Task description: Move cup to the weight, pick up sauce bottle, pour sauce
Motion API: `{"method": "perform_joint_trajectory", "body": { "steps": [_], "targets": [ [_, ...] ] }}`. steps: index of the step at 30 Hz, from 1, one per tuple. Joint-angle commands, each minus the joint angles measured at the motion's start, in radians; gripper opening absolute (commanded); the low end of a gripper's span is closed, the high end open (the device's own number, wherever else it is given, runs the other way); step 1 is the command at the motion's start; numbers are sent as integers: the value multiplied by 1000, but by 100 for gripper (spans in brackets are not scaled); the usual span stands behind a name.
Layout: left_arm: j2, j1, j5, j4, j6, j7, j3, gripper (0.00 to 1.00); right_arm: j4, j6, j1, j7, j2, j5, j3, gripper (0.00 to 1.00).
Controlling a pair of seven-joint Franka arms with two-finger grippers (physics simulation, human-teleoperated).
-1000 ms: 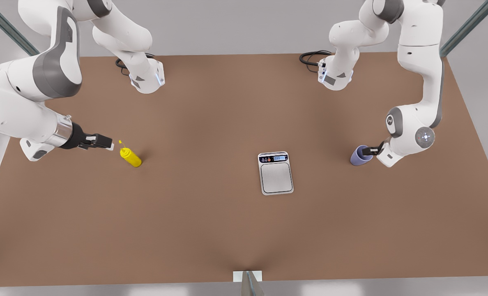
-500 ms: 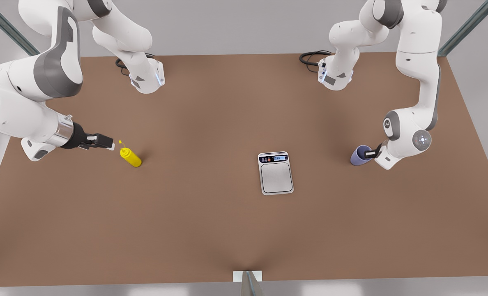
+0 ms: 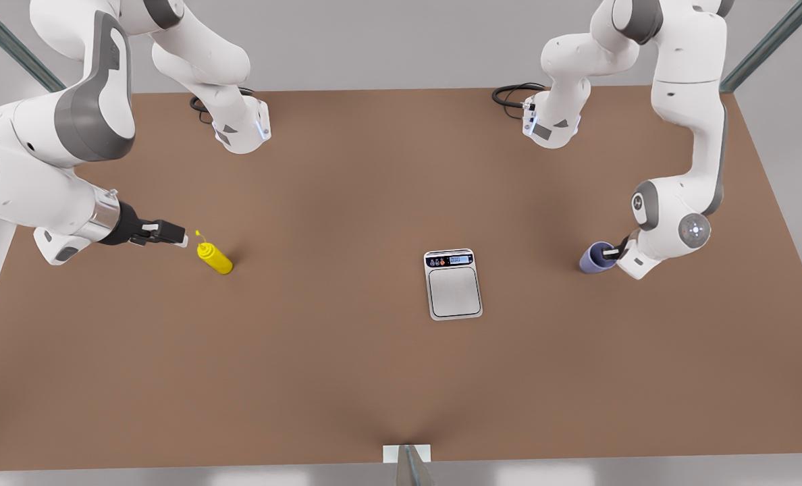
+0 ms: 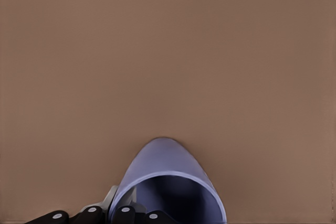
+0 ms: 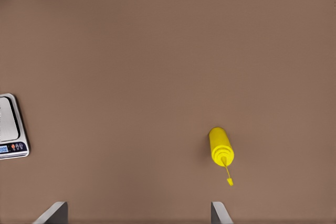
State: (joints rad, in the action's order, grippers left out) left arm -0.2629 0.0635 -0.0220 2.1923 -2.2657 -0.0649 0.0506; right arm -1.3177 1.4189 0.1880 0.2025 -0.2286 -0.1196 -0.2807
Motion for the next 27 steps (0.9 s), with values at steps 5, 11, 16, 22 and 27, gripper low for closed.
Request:
{"method": "perform_joint_trajectory", "body": {
  "steps": [5, 11, 16, 22, 27],
  "targets": [
    [-7, -126, -150, -83, 12, 286, -92, 21, 0, 0, 1, 0, 0, 0, 0, 100],
    [-108, -344, -150, -295, 120, 709, -123, 21, 0, 0, 1, 0, 0, 0, 0, 100],
    [-182, -442, -165, -417, 134, 873, -138, 21, 0, 0, -1, 20, -6, -15, 0, 100],
    [-251, -452, -173, -445, 52, 878, -155, 21, 28, -9, 113, 623, -113, -471, 149, 100],
    [-276, -452, -197, -447, 9, 878, -156, 24, -119, -89, 340, 598, -258, -719, 150, 100]
  ]
}}
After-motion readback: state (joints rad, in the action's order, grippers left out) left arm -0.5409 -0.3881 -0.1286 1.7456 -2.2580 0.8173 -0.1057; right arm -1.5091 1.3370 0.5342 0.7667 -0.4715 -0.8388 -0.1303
